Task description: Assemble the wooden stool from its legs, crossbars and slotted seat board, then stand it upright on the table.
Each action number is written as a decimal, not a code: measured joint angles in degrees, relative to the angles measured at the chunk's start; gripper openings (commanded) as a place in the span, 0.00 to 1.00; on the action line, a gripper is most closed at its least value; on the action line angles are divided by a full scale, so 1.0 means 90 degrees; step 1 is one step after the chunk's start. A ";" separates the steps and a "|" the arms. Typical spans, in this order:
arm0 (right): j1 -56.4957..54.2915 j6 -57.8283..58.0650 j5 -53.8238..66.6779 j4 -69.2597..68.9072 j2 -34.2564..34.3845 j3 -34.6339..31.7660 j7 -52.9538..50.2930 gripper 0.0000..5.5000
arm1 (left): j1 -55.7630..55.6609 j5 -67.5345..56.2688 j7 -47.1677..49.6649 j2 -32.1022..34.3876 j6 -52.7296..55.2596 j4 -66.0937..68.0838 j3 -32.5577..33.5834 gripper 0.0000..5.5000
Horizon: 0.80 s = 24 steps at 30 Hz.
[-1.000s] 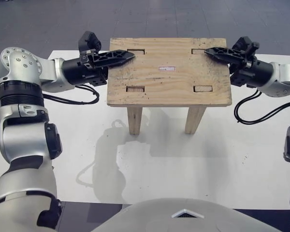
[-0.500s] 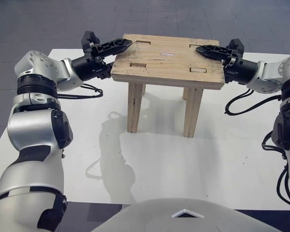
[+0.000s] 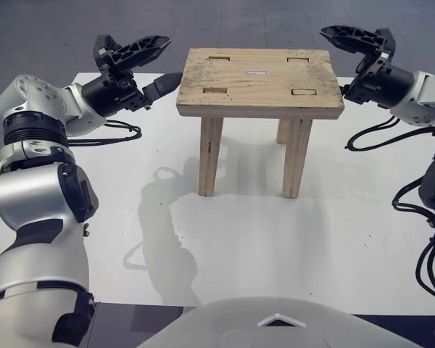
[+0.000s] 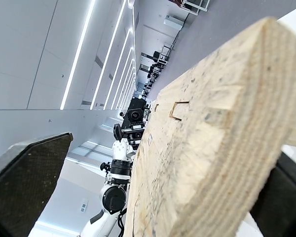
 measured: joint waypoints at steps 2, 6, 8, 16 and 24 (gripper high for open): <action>0.0042 0.0005 -0.0145 -0.0150 -0.0027 0.0003 0.0093 0.99 | 0.0099 0.0016 0.0000 0.0002 -0.0090 -0.0072 0.0059 0.84; 0.0451 -0.0002 -0.0438 -0.0545 -0.0214 0.0257 0.0468 0.99 | 0.0330 0.0102 0.0000 0.0103 -0.0124 -0.0360 0.0054 0.84; 0.0744 -0.0001 -0.0556 -0.0667 -0.0274 0.0320 0.0537 0.99 | 0.0415 0.0154 -0.0003 0.0172 -0.0123 -0.0460 0.0043 0.84; 0.0929 -0.0225 -0.0679 -0.0725 -0.0592 -0.0035 0.0527 0.99 | 0.0538 0.0045 0.0143 0.0426 -0.0319 -0.0488 0.0597 0.84; 0.2095 -0.4492 -0.2100 -0.2096 -0.0080 -0.0483 -0.2420 0.99 | 0.1981 0.1603 0.4421 -0.0605 -0.4610 -0.2027 0.0877 0.84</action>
